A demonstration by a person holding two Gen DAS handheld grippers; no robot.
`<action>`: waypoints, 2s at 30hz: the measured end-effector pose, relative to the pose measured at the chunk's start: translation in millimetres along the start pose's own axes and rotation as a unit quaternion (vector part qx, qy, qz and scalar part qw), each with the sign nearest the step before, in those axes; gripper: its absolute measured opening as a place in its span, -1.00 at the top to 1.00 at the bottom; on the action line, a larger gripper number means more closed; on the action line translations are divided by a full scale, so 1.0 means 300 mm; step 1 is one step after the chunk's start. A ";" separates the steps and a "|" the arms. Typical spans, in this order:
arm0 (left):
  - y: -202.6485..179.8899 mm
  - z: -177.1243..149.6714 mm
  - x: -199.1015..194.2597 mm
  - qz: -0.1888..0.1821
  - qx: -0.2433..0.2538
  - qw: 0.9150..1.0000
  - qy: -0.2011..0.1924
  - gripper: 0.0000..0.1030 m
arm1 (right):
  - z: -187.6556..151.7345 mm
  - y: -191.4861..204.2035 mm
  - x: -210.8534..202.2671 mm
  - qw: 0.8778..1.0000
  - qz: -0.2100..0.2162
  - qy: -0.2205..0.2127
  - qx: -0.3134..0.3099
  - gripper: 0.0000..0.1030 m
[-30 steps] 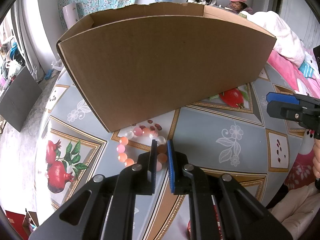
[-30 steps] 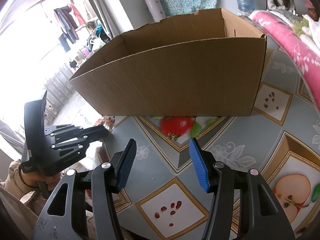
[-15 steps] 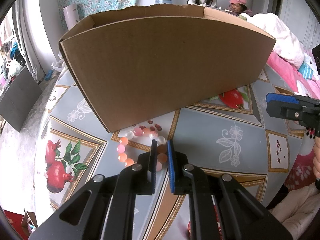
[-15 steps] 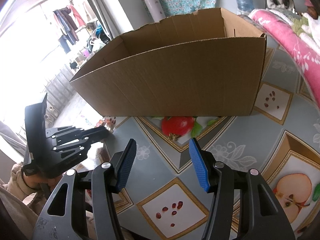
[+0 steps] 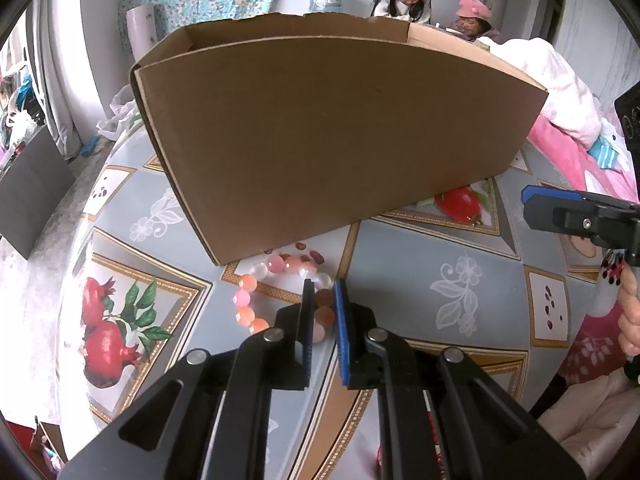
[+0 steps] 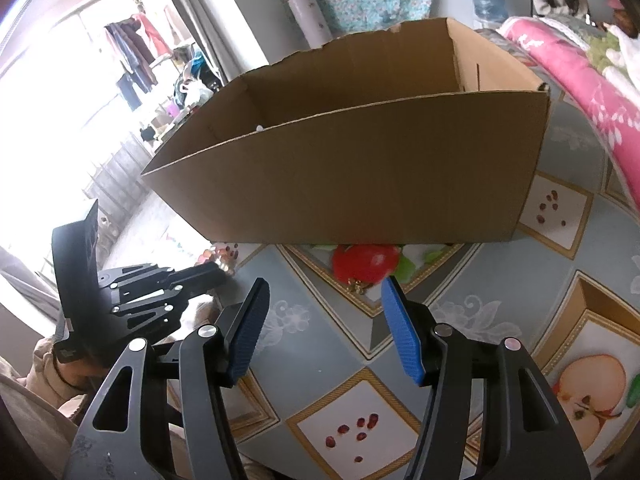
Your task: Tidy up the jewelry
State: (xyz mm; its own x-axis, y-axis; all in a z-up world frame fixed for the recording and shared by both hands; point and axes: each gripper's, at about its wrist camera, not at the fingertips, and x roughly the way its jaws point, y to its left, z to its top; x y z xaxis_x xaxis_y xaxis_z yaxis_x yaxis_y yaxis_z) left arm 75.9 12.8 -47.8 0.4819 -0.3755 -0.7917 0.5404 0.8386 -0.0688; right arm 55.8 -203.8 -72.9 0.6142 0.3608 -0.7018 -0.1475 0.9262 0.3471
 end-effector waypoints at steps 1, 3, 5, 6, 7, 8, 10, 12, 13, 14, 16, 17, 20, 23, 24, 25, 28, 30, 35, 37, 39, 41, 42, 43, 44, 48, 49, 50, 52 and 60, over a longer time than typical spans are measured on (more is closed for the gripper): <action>0.005 0.000 -0.001 -0.001 0.000 1.000 -0.001 0.82 | 0.000 0.004 0.002 1.000 -0.001 0.001 -0.001 -0.09; 0.007 -0.002 -0.002 -0.003 -0.001 1.000 -0.002 0.82 | 0.002 0.009 0.006 1.000 -0.002 0.002 -0.002 -0.09; 0.010 -0.002 -0.003 -0.005 -0.003 1.000 -0.004 0.82 | 0.004 0.011 0.006 1.000 -0.004 0.002 -0.003 -0.09; 0.011 -0.006 -0.004 -0.006 -0.003 1.000 -0.004 0.82 | 0.006 0.013 0.005 1.000 -0.004 0.002 -0.003 -0.09; 0.012 -0.006 -0.005 -0.007 -0.004 1.000 -0.005 0.82 | 0.007 0.015 0.006 1.000 -0.005 0.002 -0.003 -0.09; 0.014 -0.007 -0.006 -0.007 -0.005 1.000 -0.006 0.82 | 0.007 0.015 0.006 1.000 -0.005 0.002 -0.003 -0.09; 0.016 -0.012 -0.008 -0.009 -0.005 1.000 -0.007 0.82 | 0.008 0.019 0.008 1.000 -0.006 0.003 -0.004 -0.09; 0.017 -0.014 -0.010 -0.010 -0.005 1.000 -0.008 0.82 | 0.009 0.024 0.011 1.000 -0.006 0.004 -0.005 -0.09; 0.018 -0.014 -0.010 -0.010 -0.005 1.000 -0.009 0.82 | 0.010 0.026 0.011 1.000 -0.007 0.004 -0.005 -0.09; 0.018 -0.014 -0.010 -0.011 -0.005 1.000 -0.009 0.82 | 0.010 0.028 0.010 1.000 -0.007 0.004 -0.006 -0.09; 0.019 -0.015 -0.011 -0.011 -0.005 1.000 -0.009 0.82 | 0.010 0.031 0.009 1.000 -0.007 0.003 -0.006 -0.09; 0.018 -0.015 -0.011 -0.011 -0.005 1.000 -0.009 0.82 | 0.010 0.031 0.008 1.000 -0.007 0.003 -0.006 -0.09; 0.019 -0.015 -0.011 -0.011 -0.006 1.000 -0.010 0.82 | 0.010 0.033 0.008 1.000 -0.007 0.003 -0.005 -0.09; 0.017 -0.015 -0.012 -0.010 -0.006 1.000 -0.011 0.82 | 0.009 0.033 0.006 1.000 -0.007 0.002 -0.005 -0.09; 0.017 -0.015 -0.012 -0.010 -0.006 1.000 -0.011 0.82 | 0.008 0.033 0.006 1.000 -0.007 0.002 -0.005 -0.09; 0.016 -0.015 -0.012 -0.010 -0.006 1.000 -0.011 0.82 | 0.009 0.033 0.007 1.000 -0.007 0.002 -0.005 -0.09; 0.015 -0.017 -0.013 -0.010 -0.007 1.000 -0.012 0.82 | 0.008 0.032 0.006 1.000 -0.007 0.003 -0.004 -0.09; 0.016 -0.017 -0.012 -0.010 -0.007 1.000 -0.013 0.82 | 0.007 0.030 0.004 1.000 -0.009 0.002 -0.003 -0.09; 0.015 -0.017 -0.012 -0.009 -0.008 1.000 -0.013 0.82 | 0.004 0.007 -0.018 1.000 -0.021 -0.005 -0.001 -0.09; 0.014 -0.017 -0.012 -0.008 -0.009 1.000 -0.014 0.82 | 0.001 -0.017 -0.032 1.000 -0.024 -0.008 0.006 -0.09; 0.011 -0.018 -0.011 -0.007 -0.010 1.000 -0.015 0.82 | -0.004 -0.035 -0.031 1.000 -0.026 -0.004 0.009 -0.09; 0.012 -0.020 -0.012 -0.008 -0.013 1.000 -0.017 0.82 | -0.008 -0.042 -0.015 1.000 -0.025 0.008 0.010 -0.09; 0.013 -0.022 -0.012 -0.008 -0.014 1.000 -0.018 0.82 | -0.009 -0.041 -0.007 1.000 -0.023 0.013 0.008 -0.09; 0.015 -0.023 -0.013 -0.010 -0.016 1.000 -0.019 0.82 | -0.009 -0.034 0.004 1.000 -0.022 0.019 0.002 -0.08; 0.018 -0.024 -0.013 -0.011 -0.017 1.000 -0.020 0.82 | -0.009 -0.025 0.012 0.999 -0.023 0.022 -0.006 -0.08; 0.031 -0.027 -0.014 -0.018 -0.020 0.999 -0.023 0.82 | -0.008 0.010 0.048 0.998 -0.029 0.034 -0.033 0.02; 0.032 -0.027 -0.014 -0.020 -0.019 0.999 -0.023 0.82 | -0.006 0.016 0.057 0.998 -0.034 0.036 -0.041 0.05; 0.033 -0.026 -0.014 -0.021 -0.019 0.999 -0.024 0.82 | -0.005 0.019 0.064 0.997 -0.043 0.038 -0.047 0.09; 0.036 -0.026 -0.014 -0.023 -0.019 0.999 -0.024 0.82 | -0.002 0.019 0.074 0.997 -0.048 0.041 -0.053 0.20; 0.037 -0.024 -0.013 -0.028 -0.019 0.999 -0.024 0.82 | 0.025 -0.002 0.116 0.991 -0.066 0.052 -0.100 0.36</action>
State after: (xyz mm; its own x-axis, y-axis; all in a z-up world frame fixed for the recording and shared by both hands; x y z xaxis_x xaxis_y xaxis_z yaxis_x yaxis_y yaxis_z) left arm 75.1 26.4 -49.9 0.4849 -0.4406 -0.7555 0.5412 0.8297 -0.1365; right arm 82.9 -192.6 -92.8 0.5575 0.2347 -0.7963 -0.2278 0.9656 0.1251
